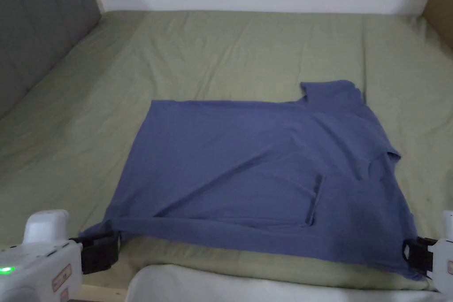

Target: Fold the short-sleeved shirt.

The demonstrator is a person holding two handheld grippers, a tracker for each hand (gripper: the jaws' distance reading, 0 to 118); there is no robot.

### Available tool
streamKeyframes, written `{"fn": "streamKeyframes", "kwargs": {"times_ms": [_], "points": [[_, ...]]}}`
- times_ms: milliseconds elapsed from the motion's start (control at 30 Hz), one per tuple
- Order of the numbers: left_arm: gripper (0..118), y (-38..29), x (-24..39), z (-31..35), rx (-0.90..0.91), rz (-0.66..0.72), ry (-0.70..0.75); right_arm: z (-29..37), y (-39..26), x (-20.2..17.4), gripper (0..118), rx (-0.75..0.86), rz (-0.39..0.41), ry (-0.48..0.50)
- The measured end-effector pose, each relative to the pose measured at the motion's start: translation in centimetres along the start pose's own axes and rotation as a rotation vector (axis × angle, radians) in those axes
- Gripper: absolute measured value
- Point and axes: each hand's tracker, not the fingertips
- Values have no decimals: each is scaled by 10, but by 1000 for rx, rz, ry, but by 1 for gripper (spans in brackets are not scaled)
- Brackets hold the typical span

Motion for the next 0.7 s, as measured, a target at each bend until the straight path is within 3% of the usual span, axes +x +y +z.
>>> {"fn": "streamKeyframes", "kwargs": {"times_ms": [133, 167, 200, 233, 267, 600, 633, 700], "points": [[102, 2, -13, -27, -4, 21, 8, -3, 0, 1, 0, -11, -41, 30], [92, 2, -15, -33, 2, 38, -19, -4, 0, -1, 0, -12, -37, 23], [74, 1, -17, -39, -3, 58, -60, -5, 0, -2, 0, -17, -30, 17], [42, 0, -19, -45, -11, 66, -79, -6, -1, -2, 0, -22, -25, 15], [2, -1, -18, -50, -18, 66, -60, -6, -1, -2, 0, -27, -25, 15], [2, -4, -10, -44, -26, 89, -73, 0, 1, 1, 1, -9, -34, 1], [2, -4, -10, -43, -28, 89, -72, 0, 3, 3, 12, -4, -26, -10], [2, -3, -15, -44, -23, 96, -74, -3, 6, 6, 68, -5, -13, -21]]}}
